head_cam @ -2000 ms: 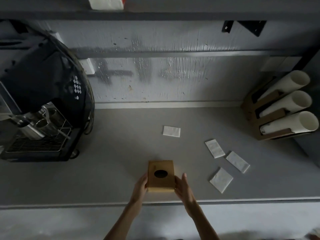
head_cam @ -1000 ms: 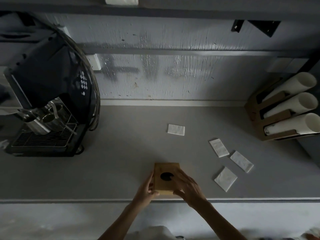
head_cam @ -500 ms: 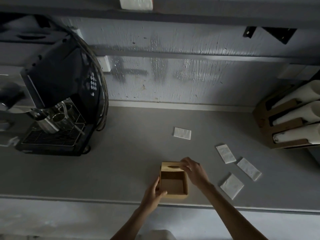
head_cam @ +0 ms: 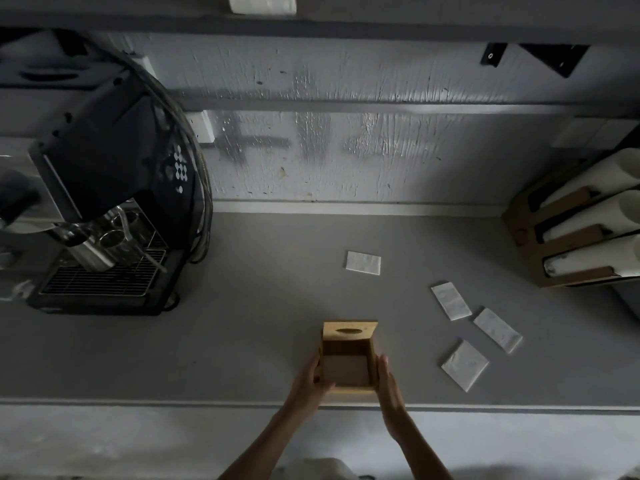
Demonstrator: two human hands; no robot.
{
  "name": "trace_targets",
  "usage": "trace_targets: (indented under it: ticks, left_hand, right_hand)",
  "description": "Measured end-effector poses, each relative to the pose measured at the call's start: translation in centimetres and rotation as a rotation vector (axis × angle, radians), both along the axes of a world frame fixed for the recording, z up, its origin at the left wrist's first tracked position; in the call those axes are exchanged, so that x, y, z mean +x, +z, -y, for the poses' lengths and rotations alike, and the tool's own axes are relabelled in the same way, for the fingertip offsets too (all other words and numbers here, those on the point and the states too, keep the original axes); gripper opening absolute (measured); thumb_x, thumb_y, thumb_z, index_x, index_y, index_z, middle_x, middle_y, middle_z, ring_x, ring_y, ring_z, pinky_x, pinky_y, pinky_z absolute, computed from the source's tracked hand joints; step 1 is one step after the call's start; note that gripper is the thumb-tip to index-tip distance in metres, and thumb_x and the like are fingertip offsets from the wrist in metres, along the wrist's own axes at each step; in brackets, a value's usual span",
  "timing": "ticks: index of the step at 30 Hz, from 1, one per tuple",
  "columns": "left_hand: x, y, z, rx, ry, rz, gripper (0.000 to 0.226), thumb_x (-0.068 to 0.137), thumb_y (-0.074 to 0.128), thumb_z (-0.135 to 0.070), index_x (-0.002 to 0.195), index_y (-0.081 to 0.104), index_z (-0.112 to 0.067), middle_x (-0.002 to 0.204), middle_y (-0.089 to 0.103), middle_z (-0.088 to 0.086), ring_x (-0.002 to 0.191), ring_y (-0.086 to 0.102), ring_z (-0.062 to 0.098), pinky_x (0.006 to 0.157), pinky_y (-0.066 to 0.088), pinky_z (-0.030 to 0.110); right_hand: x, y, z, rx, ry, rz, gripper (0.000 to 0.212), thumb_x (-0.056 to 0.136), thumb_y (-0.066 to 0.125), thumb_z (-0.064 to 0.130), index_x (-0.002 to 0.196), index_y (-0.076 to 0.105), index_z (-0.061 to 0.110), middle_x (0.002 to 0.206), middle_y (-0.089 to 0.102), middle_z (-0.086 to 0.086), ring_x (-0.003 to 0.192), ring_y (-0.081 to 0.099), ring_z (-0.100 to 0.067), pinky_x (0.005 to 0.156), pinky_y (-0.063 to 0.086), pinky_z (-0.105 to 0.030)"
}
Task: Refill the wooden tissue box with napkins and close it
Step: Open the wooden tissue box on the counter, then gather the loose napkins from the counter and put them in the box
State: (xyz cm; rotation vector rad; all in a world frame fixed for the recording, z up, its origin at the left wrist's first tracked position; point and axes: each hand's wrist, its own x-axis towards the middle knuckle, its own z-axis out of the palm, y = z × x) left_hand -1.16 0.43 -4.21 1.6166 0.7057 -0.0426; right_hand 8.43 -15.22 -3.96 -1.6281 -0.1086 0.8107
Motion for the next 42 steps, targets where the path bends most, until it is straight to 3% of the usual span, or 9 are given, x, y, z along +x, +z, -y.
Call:
trace_targets:
  ticks: [3, 9, 14, 19, 22, 27, 34, 39, 42]
  left_hand:
    - [0.1, -0.2, -0.2, -0.006, -0.012, 0.005, 0.073, 0.074, 0.064, 0.000, 0.137, 0.039, -0.026, 0.119, 0.063, -0.003, 0.111, 0.061, 0.009, 0.089, 0.054, 0.030]
    - [0.0, -0.9, 0.4, 0.033, -0.008, -0.004, 0.071, 0.079, 0.063, -0.026, 0.143, 0.033, -0.029, 0.128, 0.059, -0.002, 0.116, 0.059, 0.012, 0.088, 0.052, 0.026]
    - [0.4, -1.2, 0.0, 0.112, -0.026, -0.055, 0.063, 0.092, 0.054, -0.034, 0.147, 0.023, -0.036, 0.133, 0.054, -0.008, 0.114, 0.057, 0.004, 0.090, 0.051, 0.019]
    - [0.3, -1.9, 0.3, 0.172, 0.006, -0.059, 0.058, 0.094, 0.049, -0.041, 0.147, 0.024, -0.035, 0.137, 0.052, -0.009, 0.115, 0.054, 0.002, 0.088, 0.046, 0.012]
    - [0.2, -2.3, 0.6, 0.159, 0.035, -0.063, 0.057, 0.095, 0.050, -0.035, 0.146, 0.025, -0.035, 0.142, 0.048, -0.006, 0.123, 0.051, 0.008, 0.099, 0.047, 0.026]
    - [0.2, -1.7, 0.9, 0.177, 0.043, -0.054, 0.054, 0.095, 0.049, -0.038, 0.146, 0.030, -0.032, 0.133, 0.054, -0.010, 0.112, 0.054, 0.001, 0.080, 0.047, 0.006]
    - [0.2, -1.4, 1.3, 0.189, 0.066, -0.041, 0.050, 0.093, 0.049, -0.043, 0.141, 0.036, -0.039, 0.129, 0.058, -0.009, 0.113, 0.057, 0.005, 0.092, 0.050, 0.027]
    - [0.0, -1.3, 1.6, 0.188, 0.087, -0.057, 0.046, 0.092, 0.048, -0.043, 0.137, 0.040, -0.039, 0.125, 0.061, -0.008, 0.114, 0.057, 0.011, 0.098, 0.050, 0.038]
    - [-0.1, -1.1, 1.8, 0.202, 0.094, -0.035, 0.045, 0.090, 0.048, -0.050, 0.134, 0.044, -0.040, 0.121, 0.062, -0.008, 0.110, 0.059, 0.011, 0.095, 0.052, 0.040]
  right_hand:
    - [-0.1, 0.7, -0.6, 0.023, -0.042, 0.020, 0.051, 0.101, 0.015, 0.047, 0.139, 0.039, 0.023, 0.139, 0.041, 0.012, 0.128, 0.037, -0.004, 0.104, 0.031, -0.021]
    - [1.0, -1.0, -0.9, -0.055, 0.007, 0.250, 0.032, 0.098, 0.036, 0.025, 0.124, 0.054, 0.026, 0.116, 0.063, 0.001, 0.109, 0.059, -0.005, 0.086, 0.051, -0.017]
    - [0.6, -2.3, -0.1, -0.192, 0.008, 0.282, 0.041, 0.096, 0.034, 0.040, 0.130, 0.054, 0.034, 0.109, 0.067, 0.009, 0.104, 0.062, -0.011, 0.086, 0.055, -0.038]
    - [0.2, -0.5, -0.2, -0.171, 0.060, 0.360, 0.037, 0.094, 0.028, 0.043, 0.125, 0.048, 0.041, 0.100, 0.062, 0.017, 0.089, 0.057, 0.013, 0.064, 0.045, -0.003]
    - [0.2, -0.3, -0.2, -0.161, 0.053, 0.355, 0.036, 0.096, 0.027, 0.043, 0.127, 0.045, 0.045, 0.103, 0.062, 0.020, 0.090, 0.057, 0.016, 0.063, 0.047, -0.004]
    - [-0.1, -0.6, 0.0, -0.073, 0.043, 0.347, 0.038, 0.096, 0.026, 0.052, 0.128, 0.045, 0.048, 0.112, 0.062, 0.019, 0.102, 0.059, 0.009, 0.073, 0.051, -0.010]
    - [0.2, -1.3, 0.2, -0.073, 0.074, 0.328, 0.039, 0.096, 0.026, 0.052, 0.132, 0.041, 0.053, 0.120, 0.061, 0.022, 0.111, 0.058, -0.002, 0.086, 0.055, -0.027]
    - [0.2, -1.0, 0.4, -0.065, 0.088, 0.331, 0.041, 0.095, 0.025, 0.053, 0.133, 0.040, 0.053, 0.122, 0.058, 0.024, 0.110, 0.055, 0.009, 0.079, 0.050, -0.012]
    - [0.4, -1.7, 0.4, -0.081, 0.099, 0.329, 0.043, 0.097, 0.025, 0.050, 0.137, 0.038, 0.049, 0.124, 0.057, 0.025, 0.110, 0.054, 0.009, 0.085, 0.049, -0.018]
